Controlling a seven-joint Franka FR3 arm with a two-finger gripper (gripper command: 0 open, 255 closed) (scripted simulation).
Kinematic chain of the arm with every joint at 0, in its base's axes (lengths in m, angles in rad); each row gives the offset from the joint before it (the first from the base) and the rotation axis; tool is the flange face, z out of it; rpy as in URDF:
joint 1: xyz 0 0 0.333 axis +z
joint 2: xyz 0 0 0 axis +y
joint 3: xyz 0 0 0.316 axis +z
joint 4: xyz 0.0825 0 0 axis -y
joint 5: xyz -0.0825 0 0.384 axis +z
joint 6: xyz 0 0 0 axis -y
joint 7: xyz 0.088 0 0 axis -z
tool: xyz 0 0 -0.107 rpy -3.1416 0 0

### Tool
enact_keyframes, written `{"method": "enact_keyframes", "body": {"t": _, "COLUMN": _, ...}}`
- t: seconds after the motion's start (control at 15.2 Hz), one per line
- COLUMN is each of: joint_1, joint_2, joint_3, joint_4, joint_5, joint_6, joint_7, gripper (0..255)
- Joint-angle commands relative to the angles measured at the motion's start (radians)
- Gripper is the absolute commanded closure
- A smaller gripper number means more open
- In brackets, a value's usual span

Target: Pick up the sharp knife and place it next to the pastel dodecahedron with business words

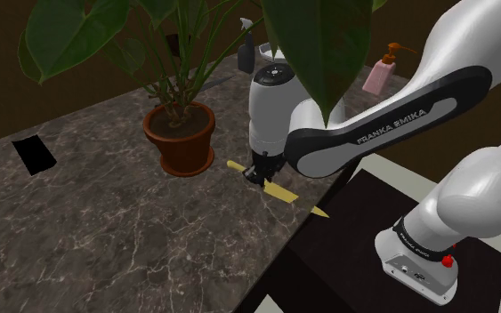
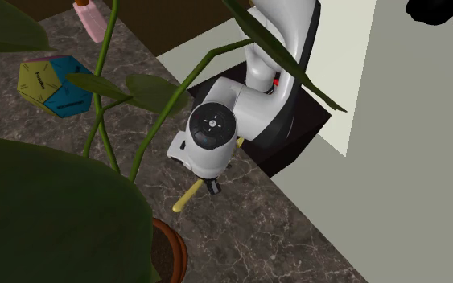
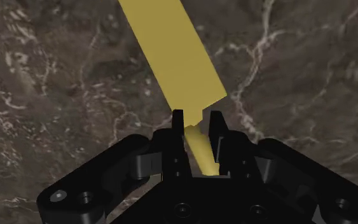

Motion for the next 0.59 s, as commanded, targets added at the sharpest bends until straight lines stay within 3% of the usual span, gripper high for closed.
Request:
{"method": "enact_keyframes", "body": {"t": 0.0, "joint_1": -0.001, "joint_2": 0.001, "joint_3": -0.001, "joint_4": -0.004, "joint_5": 0.000, "joint_6": -0.003, "joint_7": 0.000, "gripper": 255}}
{"method": "enact_keyframes", "body": {"t": 0.46, "joint_1": 0.002, "joint_2": -0.012, "joint_3": -0.005, "joint_4": 0.004, "joint_5": 0.010, "joint_6": -0.017, "joint_7": -0.009, "gripper": 255}}
{"method": "enact_keyframes", "body": {"t": 0.53, "joint_1": 0.002, "joint_2": -0.012, "joint_3": -0.005, "joint_4": 0.004, "joint_5": 0.010, "joint_6": -0.017, "joint_7": -0.009, "gripper": 0}}
